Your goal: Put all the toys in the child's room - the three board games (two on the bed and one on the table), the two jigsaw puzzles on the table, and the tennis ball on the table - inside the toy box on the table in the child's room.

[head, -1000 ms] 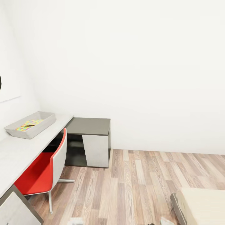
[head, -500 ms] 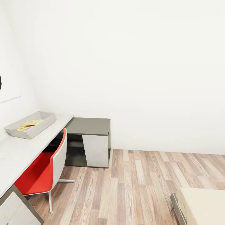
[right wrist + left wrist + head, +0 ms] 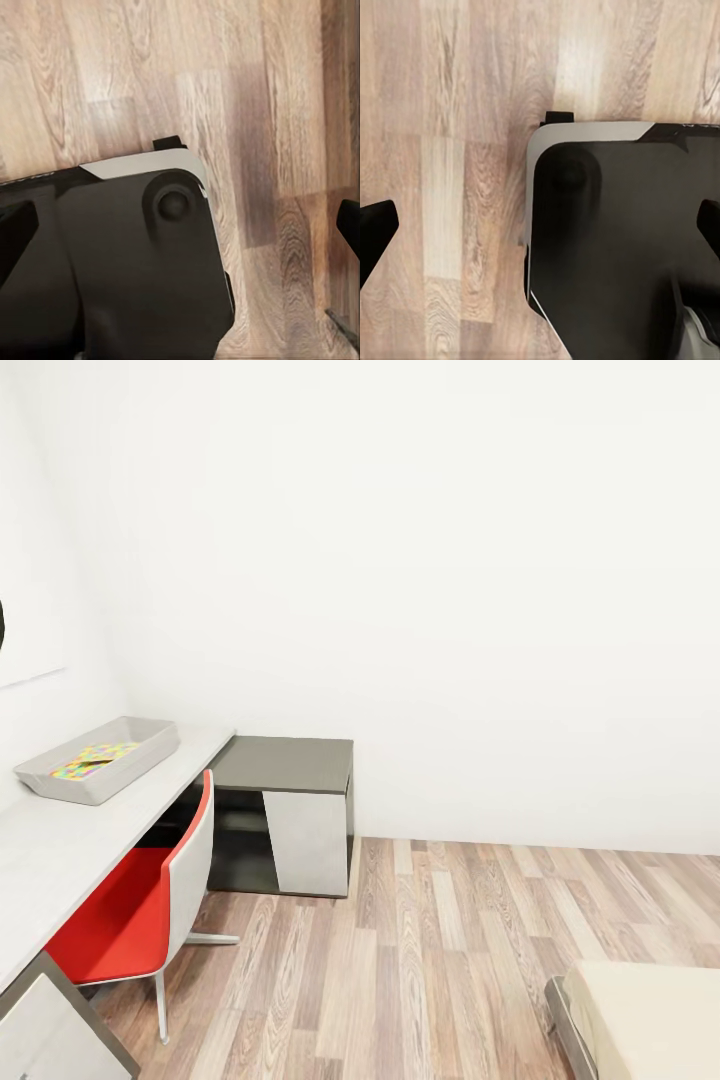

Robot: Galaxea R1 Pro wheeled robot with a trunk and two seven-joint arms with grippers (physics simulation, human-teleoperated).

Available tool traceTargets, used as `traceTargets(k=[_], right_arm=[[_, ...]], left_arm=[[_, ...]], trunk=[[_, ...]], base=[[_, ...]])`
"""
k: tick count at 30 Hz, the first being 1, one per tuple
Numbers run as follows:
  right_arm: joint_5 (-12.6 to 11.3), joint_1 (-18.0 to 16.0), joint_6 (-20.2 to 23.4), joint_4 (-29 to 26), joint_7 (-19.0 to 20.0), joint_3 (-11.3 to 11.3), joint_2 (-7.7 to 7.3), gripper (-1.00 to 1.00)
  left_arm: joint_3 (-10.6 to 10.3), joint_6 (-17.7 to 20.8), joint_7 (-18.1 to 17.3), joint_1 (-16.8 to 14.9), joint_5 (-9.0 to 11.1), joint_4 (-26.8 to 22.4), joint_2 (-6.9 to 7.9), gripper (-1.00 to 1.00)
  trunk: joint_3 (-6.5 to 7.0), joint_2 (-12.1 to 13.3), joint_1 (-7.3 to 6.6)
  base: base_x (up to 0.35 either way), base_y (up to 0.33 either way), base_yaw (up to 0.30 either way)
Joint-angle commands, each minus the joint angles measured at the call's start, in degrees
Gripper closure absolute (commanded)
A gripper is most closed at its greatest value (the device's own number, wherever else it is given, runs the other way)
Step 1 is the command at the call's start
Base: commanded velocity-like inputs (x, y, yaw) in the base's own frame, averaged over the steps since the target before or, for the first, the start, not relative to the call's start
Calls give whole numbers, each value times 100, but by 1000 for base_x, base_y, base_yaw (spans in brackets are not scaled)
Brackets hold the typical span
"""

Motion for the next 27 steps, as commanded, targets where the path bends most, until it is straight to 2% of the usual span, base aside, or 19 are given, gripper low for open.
traceTargets(k=[1,7,12,15,20,24,27], right_arm=[[-55,22,-45,2,-17,52,0,-100],[-69,266,-271,3,-30,46,-25,-100],[-73,436,-479,3,-44,39,-61,-100],[-70,568,-564,3,-52,40,-153,-100],[-76,679,-598,3,-59,45,-407,-100],[-72,701,-604,1,-57,42,-504,-100],[-66,707,-614,-7,-56,44,-491,-100]], left_arm=[[-50,-19,11,0,59,6,0,-100],[-50,-28,11,139,59,11,0,-100],[-49,-316,40,314,59,11,7,-100],[-42,-489,186,409,65,13,8,-100],[-17,-573,440,491,95,15,6,-100],[-15,-569,486,505,78,3,-16,-100],[-16,-569,496,508,66,-16,-28,-100]], trunk=[[-12,-12,3],[-12,-12,3],[-12,-12,3],[-12,-12,3],[-12,-12,3],[-12,-12,3],[-12,-12,3]], base=[[0,0,0],[0,0,0],[0,0,0],[0,0,0],[0,0,0],[0,0,0],[0,0,0]])
